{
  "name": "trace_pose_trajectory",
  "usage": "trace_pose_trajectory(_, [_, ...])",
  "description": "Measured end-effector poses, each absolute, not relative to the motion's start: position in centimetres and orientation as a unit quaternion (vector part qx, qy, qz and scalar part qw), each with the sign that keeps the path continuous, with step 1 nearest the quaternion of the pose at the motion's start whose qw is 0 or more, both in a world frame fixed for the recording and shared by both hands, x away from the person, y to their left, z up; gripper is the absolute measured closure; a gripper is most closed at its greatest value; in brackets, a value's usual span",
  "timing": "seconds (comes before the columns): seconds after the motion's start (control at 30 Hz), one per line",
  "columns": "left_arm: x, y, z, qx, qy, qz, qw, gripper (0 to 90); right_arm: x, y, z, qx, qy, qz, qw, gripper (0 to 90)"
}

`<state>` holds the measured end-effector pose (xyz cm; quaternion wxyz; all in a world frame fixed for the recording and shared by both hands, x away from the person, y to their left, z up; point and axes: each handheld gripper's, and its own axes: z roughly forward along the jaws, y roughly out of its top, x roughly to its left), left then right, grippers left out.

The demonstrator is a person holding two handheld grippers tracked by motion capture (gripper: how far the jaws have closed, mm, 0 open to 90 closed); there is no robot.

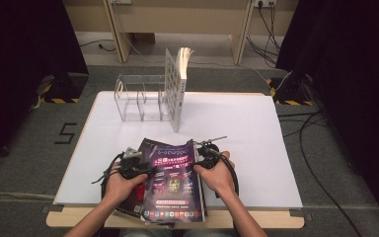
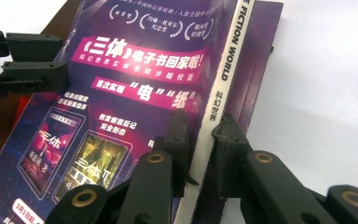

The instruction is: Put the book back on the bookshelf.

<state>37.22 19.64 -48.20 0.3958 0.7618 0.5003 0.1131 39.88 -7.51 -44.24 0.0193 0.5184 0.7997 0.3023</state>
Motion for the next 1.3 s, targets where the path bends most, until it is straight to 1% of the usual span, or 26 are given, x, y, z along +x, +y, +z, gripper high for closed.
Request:
trace_pose_trajectory(0.5, [37.2,19.7,-48.2,0.762,0.499,0.112,0.396,55.2,39.4,-7.4,-44.1,0.52,0.795,0.311,0.031,79.0])
trace_pose_trajectory(0.77, [37.2,19.8,-48.2,0.761,0.5,0.112,0.398,54.7,39.3,-7.5,-44.1,0.527,0.787,0.318,0.026,79.9])
trace_pose_trajectory(0.97, [37.2,20.1,-48.4,0.755,0.501,0.106,0.409,54.9,39.1,-7.4,-43.4,0.529,0.774,0.347,0.037,82.6])
trace_pose_trajectory(1.3, [36.5,21.6,-47.9,0.74,0.502,0.113,0.433,52.9,38.9,-6.9,-42.6,0.522,0.771,0.362,0.043,83.2])
